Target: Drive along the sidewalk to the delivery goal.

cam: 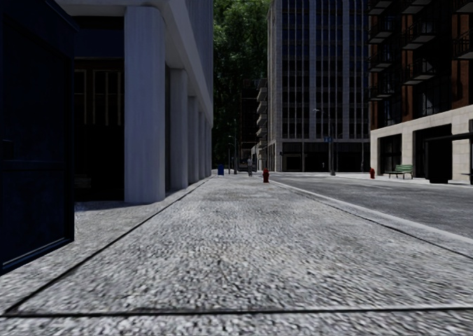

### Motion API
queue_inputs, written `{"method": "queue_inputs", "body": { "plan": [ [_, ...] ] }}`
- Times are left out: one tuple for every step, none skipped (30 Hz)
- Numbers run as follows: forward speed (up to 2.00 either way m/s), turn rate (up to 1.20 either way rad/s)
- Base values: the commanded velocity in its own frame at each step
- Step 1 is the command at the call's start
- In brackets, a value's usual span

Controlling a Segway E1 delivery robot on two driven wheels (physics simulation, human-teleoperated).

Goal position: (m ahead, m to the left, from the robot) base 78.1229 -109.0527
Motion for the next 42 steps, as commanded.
{"method": "queue_inputs", "body": {
  "plan": [
    [1.92, 0.0],
    [1.92, 0.0],
    [1.92, 0.0],
    [1.92, 0.0],
    [1.92, 0.0],
    [1.92, 0.0],
    [1.92, 0.0],
    [1.92, 0.0],
    [1.92, 0.0],
    [1.92, 0.0],
    [1.92, 0.0],
    [1.93, 0.0],
    [1.94, 0.0],
    [1.95, 0.0],
    [1.95, 0.0],
    [1.95, 0.0],
    [1.95, 0.0],
    [1.95, 0.0],
    [1.95, 0.0],
    [1.95, 0.0],
    [1.95, 0.0],
    [2.0, 0.0],
    [2.0, 0.0],
    [2.0, 0.0],
    [2.0, 0.0],
    [2.0, 0.0],
    [2.0, 0.0],
    [2.0, 0.0],
    [2.0, 0.0],
    [2.0, 0.0],
    [2.0, 0.0],
    [2.0, 0.0],
    [2.0, 0.0],
    [2.0, 0.0],
    [2.0, 0.0],
    [2.0, 0.0],
    [2.0, 0.0],
    [2.0, 0.0],
    [2.0, 0.0],
    [1.99, 0.0],
    [1.99, 0.0],
    [1.96, 0.0]
  ]
}}
